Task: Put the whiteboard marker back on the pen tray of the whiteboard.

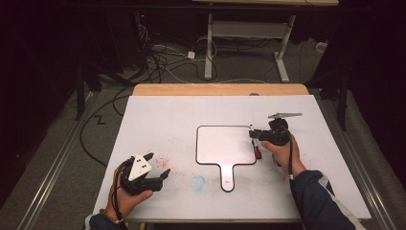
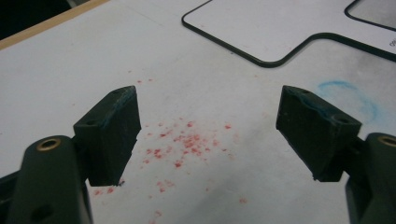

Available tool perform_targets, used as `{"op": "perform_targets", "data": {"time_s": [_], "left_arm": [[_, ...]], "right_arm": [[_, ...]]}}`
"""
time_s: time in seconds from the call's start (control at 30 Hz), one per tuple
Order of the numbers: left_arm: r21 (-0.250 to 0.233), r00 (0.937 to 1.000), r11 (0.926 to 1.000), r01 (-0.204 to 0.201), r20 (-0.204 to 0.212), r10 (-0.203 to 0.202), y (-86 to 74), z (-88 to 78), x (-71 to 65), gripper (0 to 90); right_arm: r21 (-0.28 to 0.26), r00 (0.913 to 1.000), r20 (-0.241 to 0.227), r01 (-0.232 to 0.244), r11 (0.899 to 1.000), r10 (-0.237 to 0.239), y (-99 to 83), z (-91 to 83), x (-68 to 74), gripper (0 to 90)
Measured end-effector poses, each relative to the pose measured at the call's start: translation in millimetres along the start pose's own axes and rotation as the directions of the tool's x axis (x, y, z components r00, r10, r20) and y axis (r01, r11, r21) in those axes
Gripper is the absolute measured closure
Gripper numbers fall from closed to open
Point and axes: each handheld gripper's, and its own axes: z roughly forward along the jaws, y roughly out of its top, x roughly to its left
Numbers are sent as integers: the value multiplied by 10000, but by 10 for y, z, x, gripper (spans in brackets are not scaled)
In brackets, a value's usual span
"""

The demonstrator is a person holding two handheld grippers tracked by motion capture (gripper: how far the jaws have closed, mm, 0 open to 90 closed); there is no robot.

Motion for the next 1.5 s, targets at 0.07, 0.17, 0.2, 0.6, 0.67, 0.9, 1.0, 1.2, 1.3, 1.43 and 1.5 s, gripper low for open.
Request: {"op": "perform_targets", "data": {"time_s": [0.07, 0.17, 0.2, 0.6, 0.67, 0.9, 1.0, 1.2, 1.3, 1.43, 1.5], "left_arm": [[129, 9999, 9999, -100, 100, 99, -1, 16, -9, 211], [207, 9997, 9997, -153, 180, 149, -6, 27, -18, 211], [223, 9997, 9996, -161, 204, 157, -8, 29, -18, 211], [279, 9995, 9994, -209, 249, 202, -7, 43, -24, 211], [291, 9994, 9993, -218, 258, 210, -8, 43, -24, 211], [293, 9992, 9992, -279, 286, 270, -6, 45, -33, 211], [329, 9994, 9990, -293, 203, 286, -5, 51, -37, 212], [455, 9994, 9984, -346, 37, 344, -6, 65, -44, 206], [496, 9994, 9982, -349, 13, 349, -7, 76, -50, 206], [626, 9986, 9967, -520, -88, 527, -14, 95, -62, 206], [683, 9983, 9961, -566, -124, 576, -18, 112, -70, 206]], "right_arm": [[104, 9998, 186, 34, 9999, -35, -25, 67, -10, 767], [86, 9988, 479, 134, 9999, -138, -70, 120, -15, 756], [80, 9979, 623, 169, 9998, -173, -83, 130, -16, 757], [-121, 9887, 1455, 373, 9992, -352, -146, 142, -106, 679], [-116, 9877, 1495, 485, 9988, -462, -143, 132, -107, 669], [69, 9813, 1707, 895, 9960, -893, -142, 143, -81, 615], [-209, 9836, 1604, 866, 9960, -822, -130, 94, -84, 579], [-608, 9714, 1731, 1754, 9826, -1627, -89, -45, -9, 540], [-800, 9615, 1823, 2231, 9715, -2058, -86, -110, 55, 521], [-1122, 9505, 1851, 2726, 9556, -2494, -100, -222, 126, 497], [-1337, 9471, 1766, 2928, 9468, -2680, -113, -292, 148, 482]]}}
